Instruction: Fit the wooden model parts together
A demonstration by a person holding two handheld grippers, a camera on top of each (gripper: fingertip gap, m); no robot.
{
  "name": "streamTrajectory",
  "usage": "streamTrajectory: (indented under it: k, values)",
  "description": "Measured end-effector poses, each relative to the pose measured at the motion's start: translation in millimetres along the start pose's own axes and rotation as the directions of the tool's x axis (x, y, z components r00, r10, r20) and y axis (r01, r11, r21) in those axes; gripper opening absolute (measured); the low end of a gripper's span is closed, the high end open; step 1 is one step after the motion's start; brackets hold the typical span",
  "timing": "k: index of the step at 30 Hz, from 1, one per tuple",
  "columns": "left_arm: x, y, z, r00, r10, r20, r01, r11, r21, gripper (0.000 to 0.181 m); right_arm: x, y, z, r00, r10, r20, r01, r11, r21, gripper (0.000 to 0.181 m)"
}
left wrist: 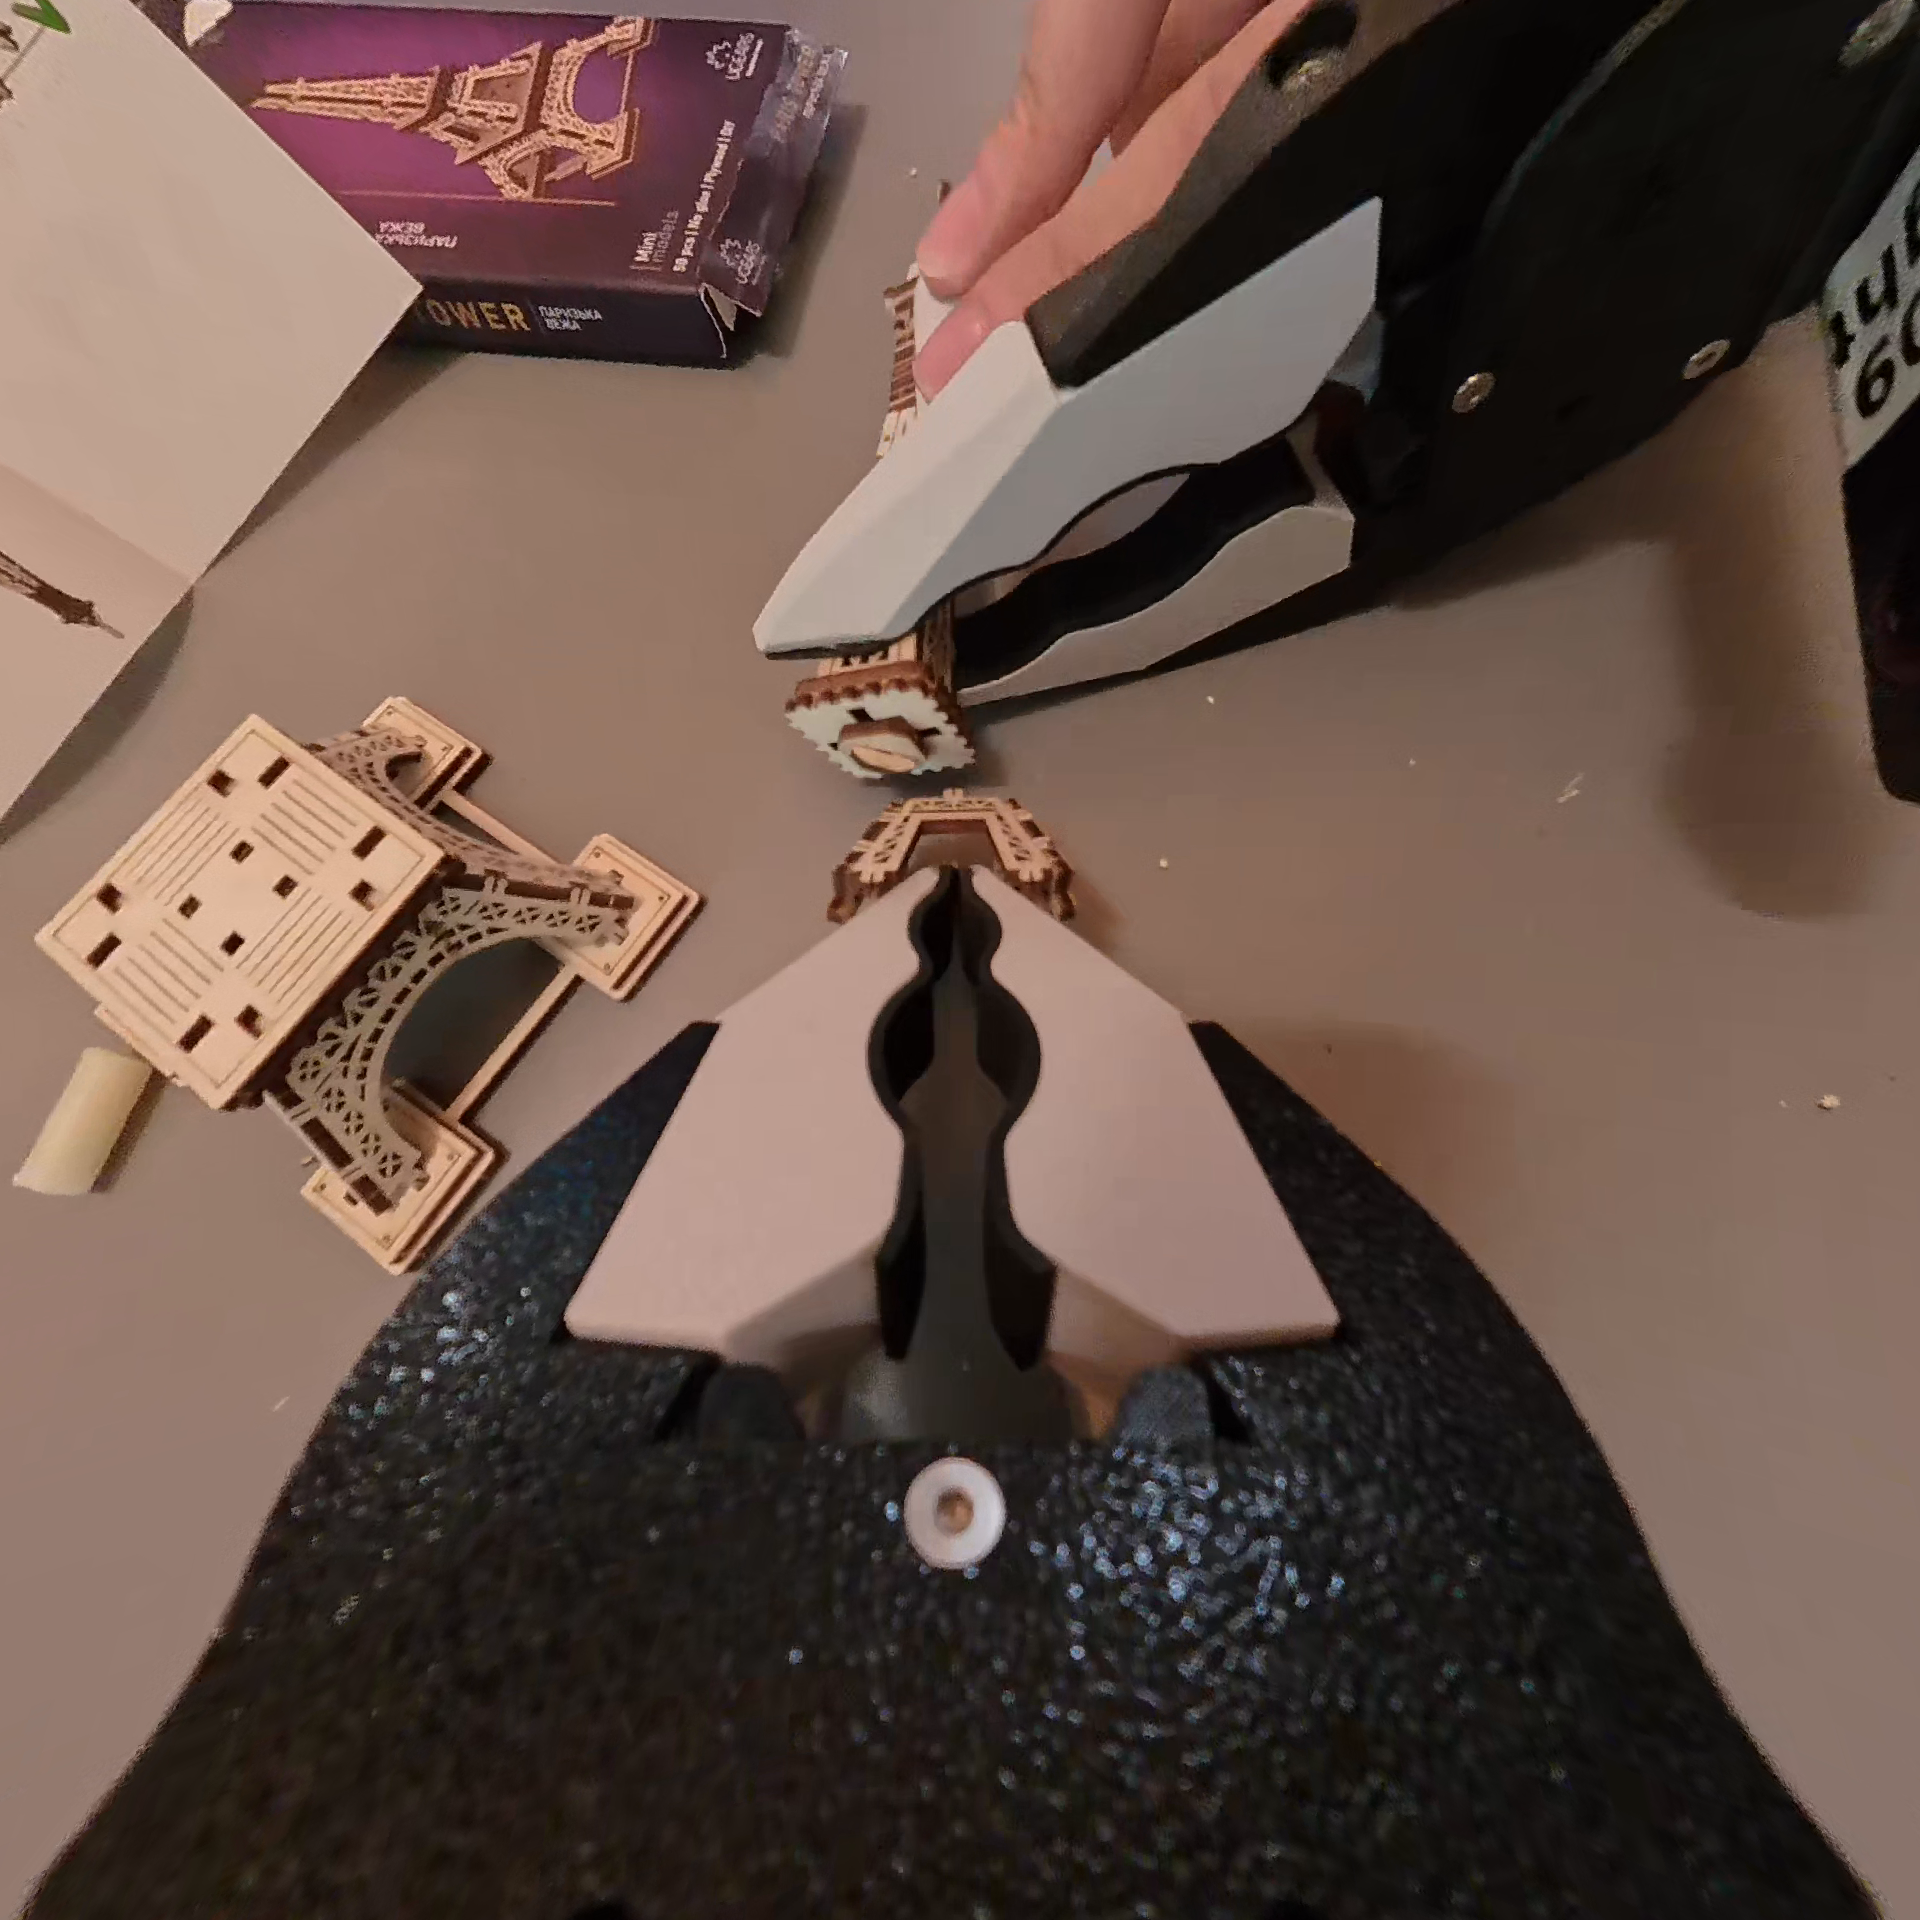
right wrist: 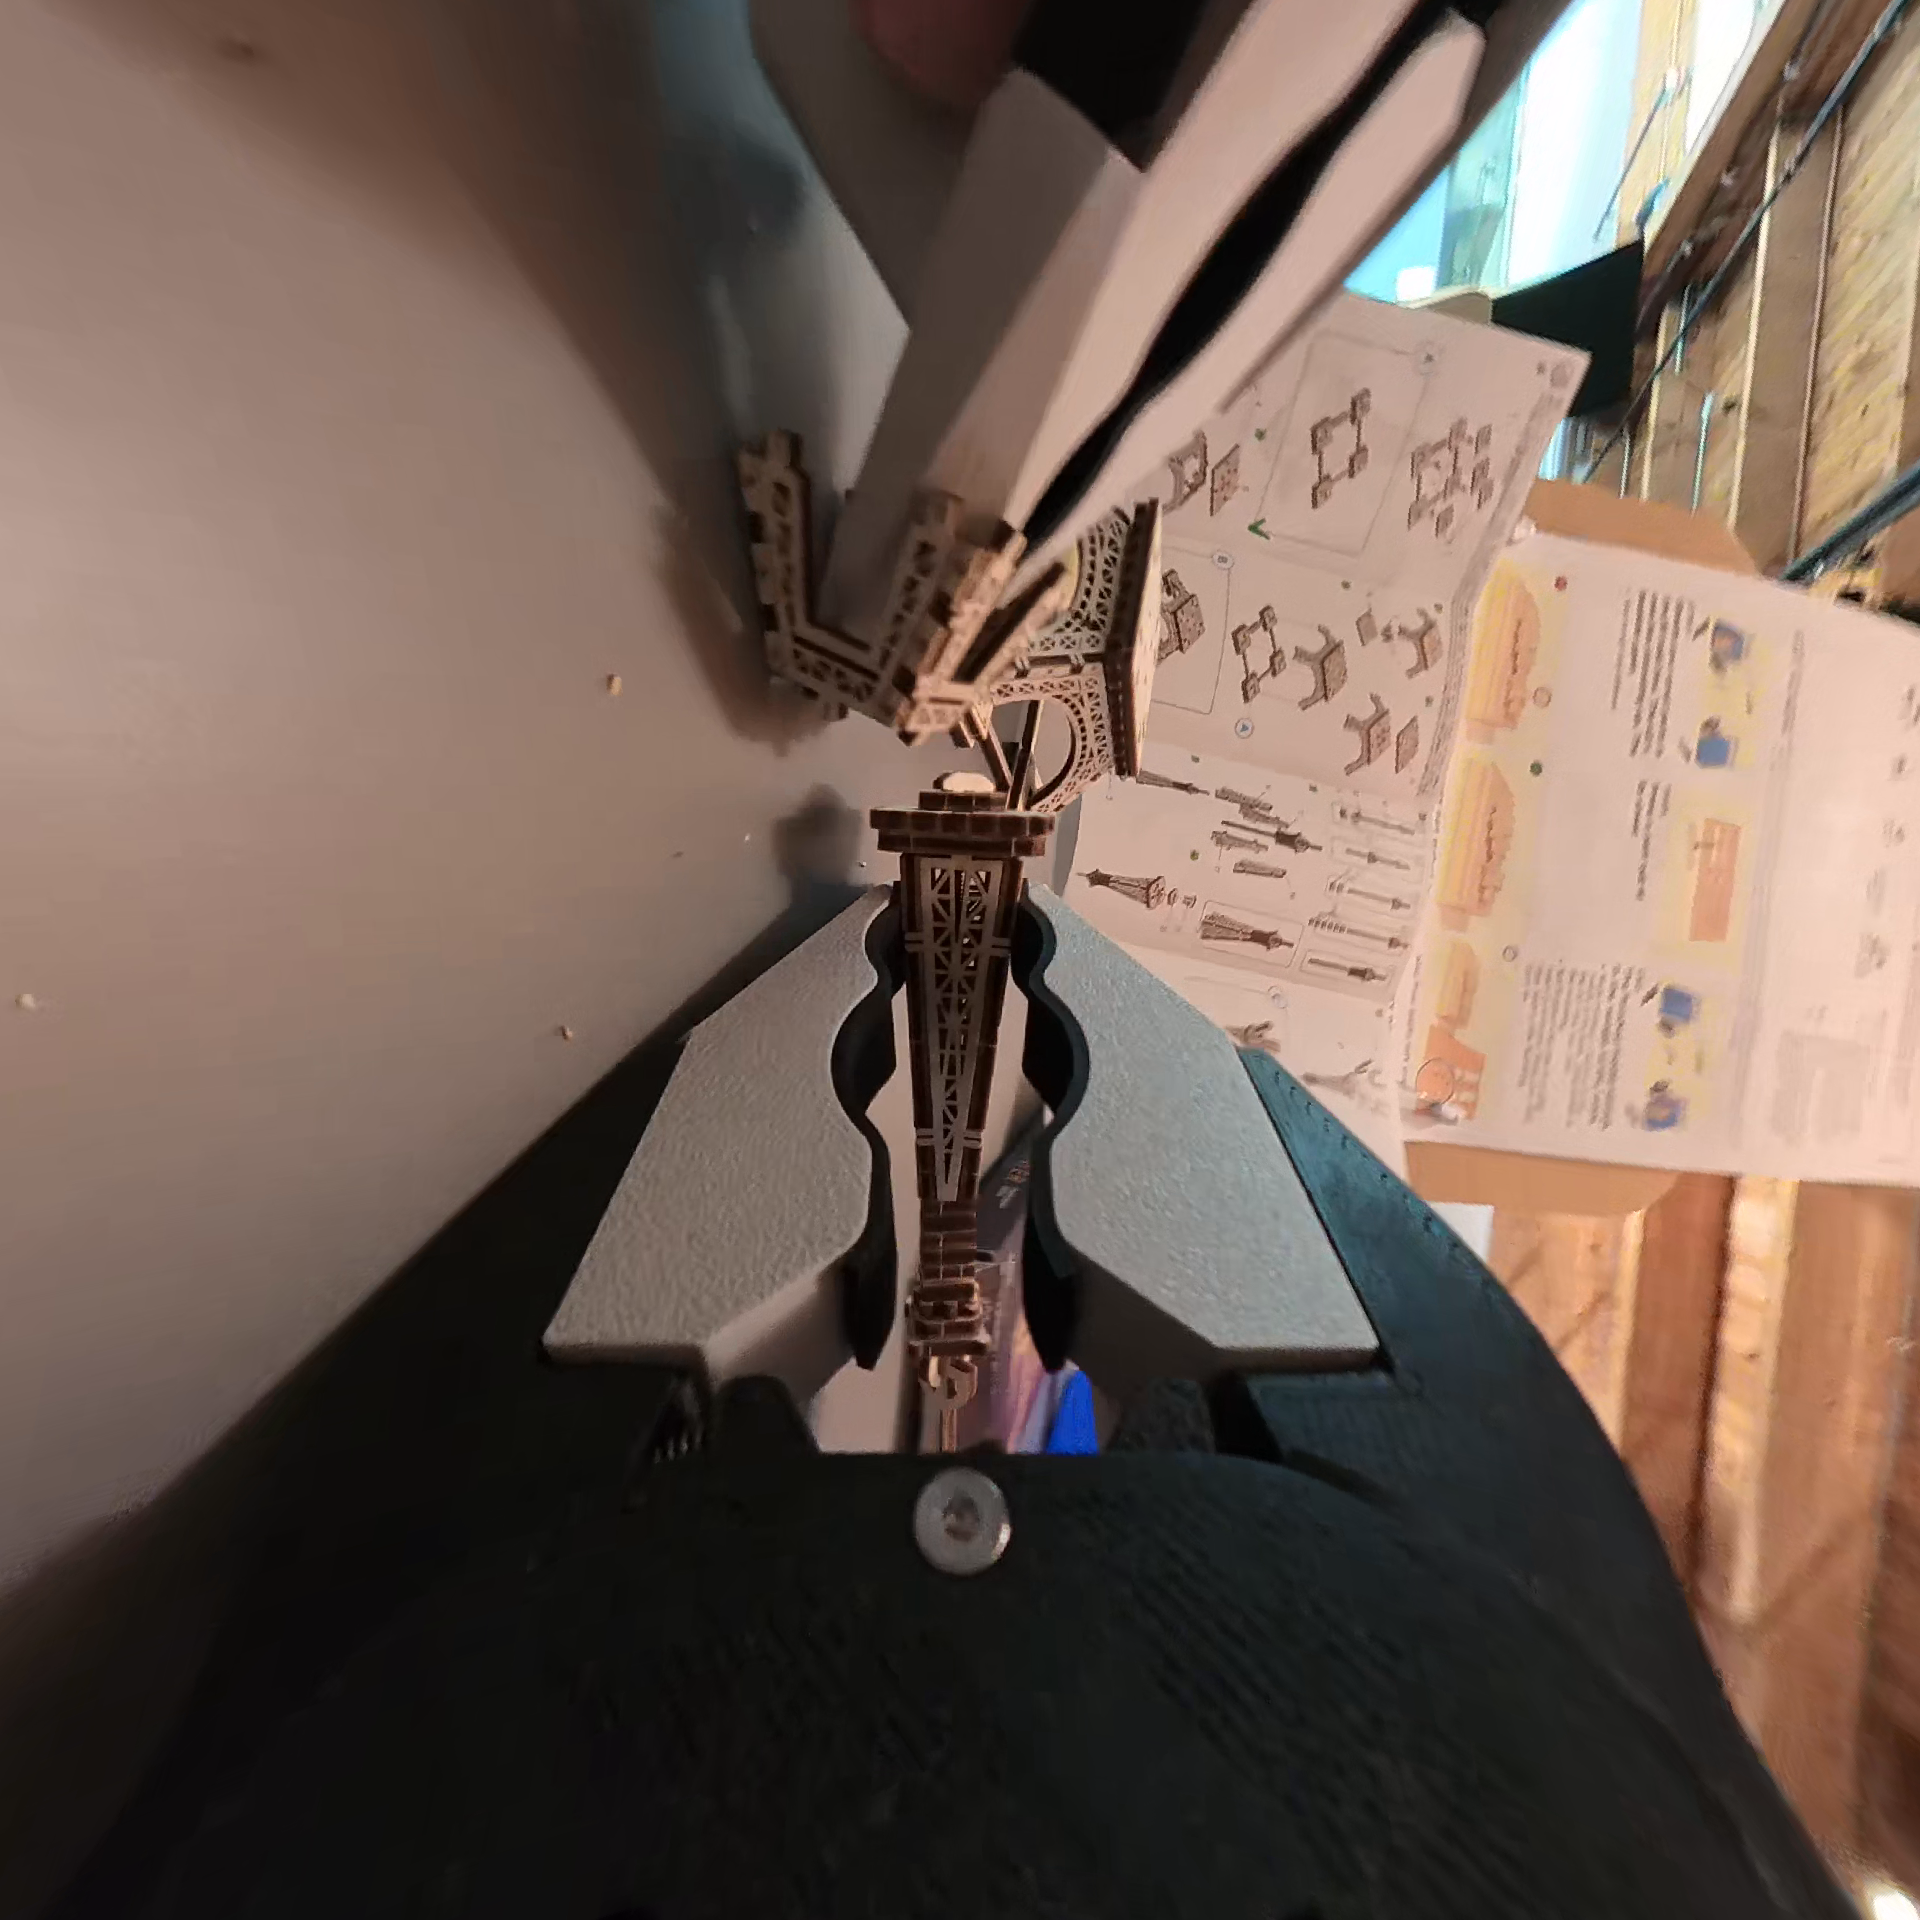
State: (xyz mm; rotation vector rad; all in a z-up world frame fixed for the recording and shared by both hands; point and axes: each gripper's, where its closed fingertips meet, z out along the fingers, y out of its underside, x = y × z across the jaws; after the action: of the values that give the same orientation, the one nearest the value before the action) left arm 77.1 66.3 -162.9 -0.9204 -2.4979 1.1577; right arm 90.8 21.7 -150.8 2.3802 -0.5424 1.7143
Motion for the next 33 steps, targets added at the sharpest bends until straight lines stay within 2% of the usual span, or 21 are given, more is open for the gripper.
streamTrajectory:
  k: [5, 11, 13, 16, 24, 28, 33]
  values:
    - [-7, -1, 0, 0.999, -0.042, 0.029, 0.042, 0.999, 0.006, 0.000, -1, 1, -3, 0.993, -0.120, 0.002, 0.120, 0.993, -0.012, 0.017]
    - [-11, -18, -4, 0.996, -0.075, 0.051, 0.069, 0.992, 0.110, 0.000, 1, -1, 0, 0.999, 0.050, -0.020, -0.050, 0.998, 0.024, 0.017]
    - [-10, -16, -3, 0.996, -0.081, 0.040, 0.077, 0.993, 0.094, 0.000, 2, -1, 2, 0.997, 0.067, -0.028, -0.067, 0.998, 0.019, 0.017]
    - [-9, -3, 4, 0.994, -0.109, 0.032, 0.109, 0.994, -0.002, 0.000, 2, -1, 3, 0.998, 0.053, -0.023, -0.053, 0.999, 0.014, 0.017]
    - [-10, -5, 3, 0.989, -0.144, 0.019, 0.144, 0.990, 0.015, 0.000, 3, -3, 2, 0.998, 0.056, -0.033, -0.056, 0.998, 0.020, 0.017]
    - [-12, -18, -5, 0.987, -0.157, 0.016, 0.154, 0.982, 0.112, 0.000, 8, -5, 2, 0.991, 0.128, -0.049, -0.127, 0.991, 0.033, 0.017]
    - [-13, -48, -25, 0.977, -0.210, -0.039, 0.210, 0.914, 0.347, 0.000, 36, -4, -8, 0.965, 0.208, -0.158, -0.203, 0.978, 0.050, 0.017]
